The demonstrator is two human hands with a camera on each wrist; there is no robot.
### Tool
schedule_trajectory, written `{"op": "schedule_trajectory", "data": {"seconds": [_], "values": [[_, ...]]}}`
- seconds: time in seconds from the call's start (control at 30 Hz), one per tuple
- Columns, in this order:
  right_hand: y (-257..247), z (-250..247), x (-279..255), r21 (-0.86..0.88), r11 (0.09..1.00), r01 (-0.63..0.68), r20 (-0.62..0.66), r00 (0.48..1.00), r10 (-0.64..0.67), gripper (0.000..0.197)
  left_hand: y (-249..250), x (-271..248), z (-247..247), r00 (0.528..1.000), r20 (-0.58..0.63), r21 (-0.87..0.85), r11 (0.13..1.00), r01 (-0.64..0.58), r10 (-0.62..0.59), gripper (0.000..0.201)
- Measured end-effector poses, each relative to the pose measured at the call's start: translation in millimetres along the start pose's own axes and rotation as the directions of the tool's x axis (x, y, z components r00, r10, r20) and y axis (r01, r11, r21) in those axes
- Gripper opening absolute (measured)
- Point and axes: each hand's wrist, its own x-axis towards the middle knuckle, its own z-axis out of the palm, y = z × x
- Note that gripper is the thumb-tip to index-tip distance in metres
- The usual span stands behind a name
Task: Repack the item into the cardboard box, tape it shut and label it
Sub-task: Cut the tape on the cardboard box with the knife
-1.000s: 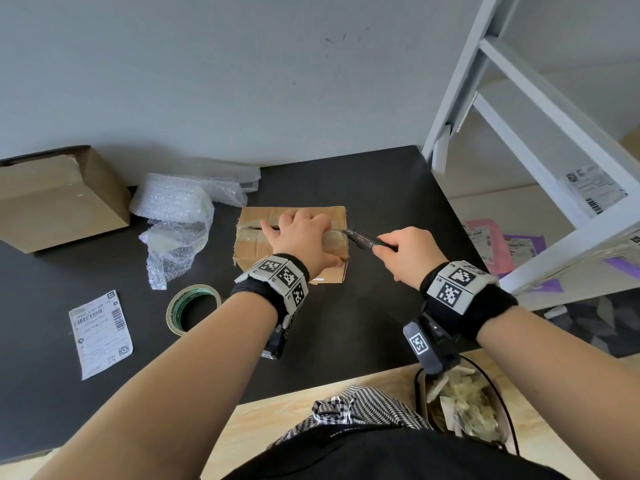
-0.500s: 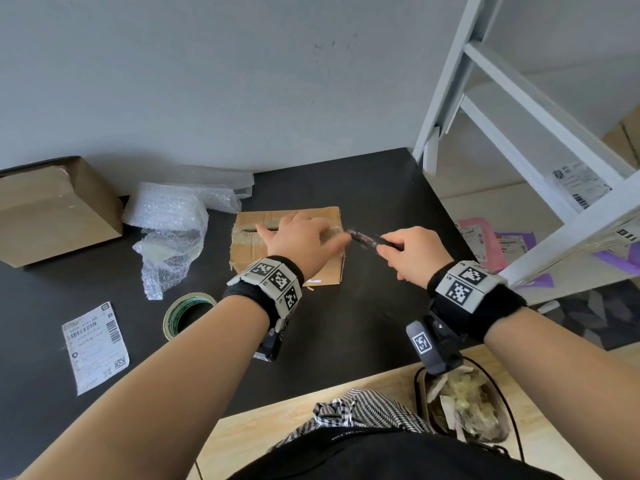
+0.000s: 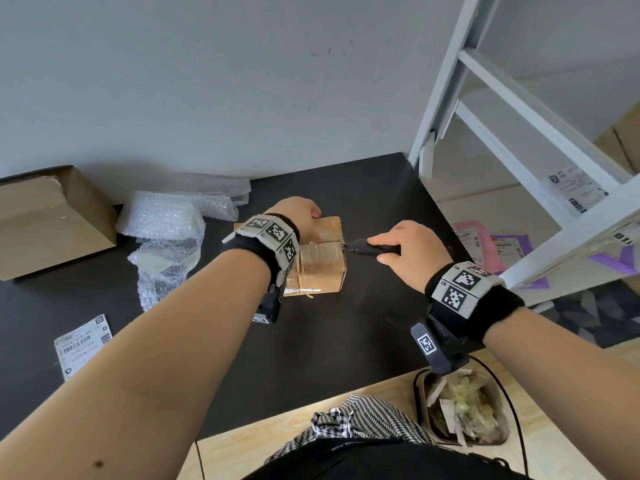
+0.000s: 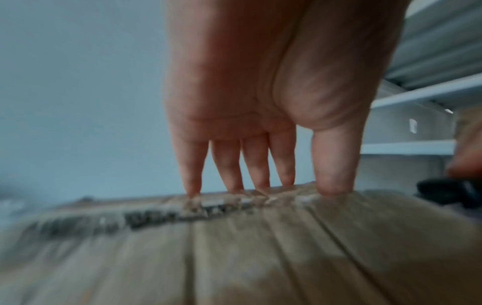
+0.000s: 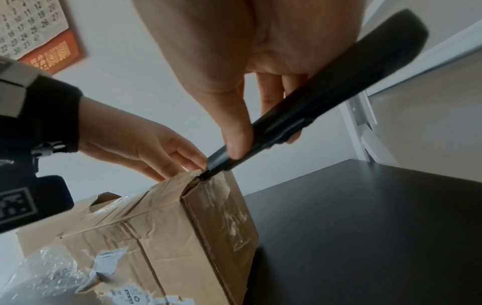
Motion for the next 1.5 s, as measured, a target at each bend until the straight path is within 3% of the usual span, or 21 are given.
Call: {"op": "schedule_trajectory", "data": {"seconds": [0.17, 0.4, 0.6, 0.97, 1.17, 1.4, 1.5], "values": [[-2, -3, 2, -0.08, 0.996, 0.031, -0.042, 0.999, -0.034, 0.035, 10, 8, 0, 0.996, 0.08, 0.309, 0.949, -0.066, 0.043, 0.042], [-1, 10, -1, -0.045, 0.999, -0.004, -0.049, 0.999, 0.002, 0.038, 16, -7, 8, 0.987, -0.051, 0.498, 0.86, -0.105, 0.15, 0.028], [-4, 6, 11, -0.075, 0.997, 0.035, -0.075, 0.996, -0.041, 0.037, 9, -17, 18, 0.979, -0.096, 0.441, 0.889, -0.12, 0.18, 0.046], [-7, 3, 17, -0.106, 0.991, 0.087, -0.042, 0.995, -0.092, 0.037, 7, -16, 25, 0.975, -0.131, 0.37, 0.921, -0.122, 0.182, 0.045], [10, -6, 16, -0.12, 0.993, 0.007, -0.04, 0.999, -0.012, 0.035, 4, -19, 23, 0.977, -0.135, 0.318, 0.941, -0.116, 0.167, 0.045], [-8, 4, 27, -0.11, 0.991, 0.075, -0.018, 0.997, -0.077, 0.037, 6, -24, 20, 0.981, -0.127, 0.28, 0.954, -0.104, 0.145, 0.049], [-7, 0, 34, -0.073, 0.997, -0.012, -0.046, 0.999, 0.009, 0.037, 5, -25, 20, 0.982, -0.129, 0.251, 0.962, -0.103, 0.139, 0.051]]}}
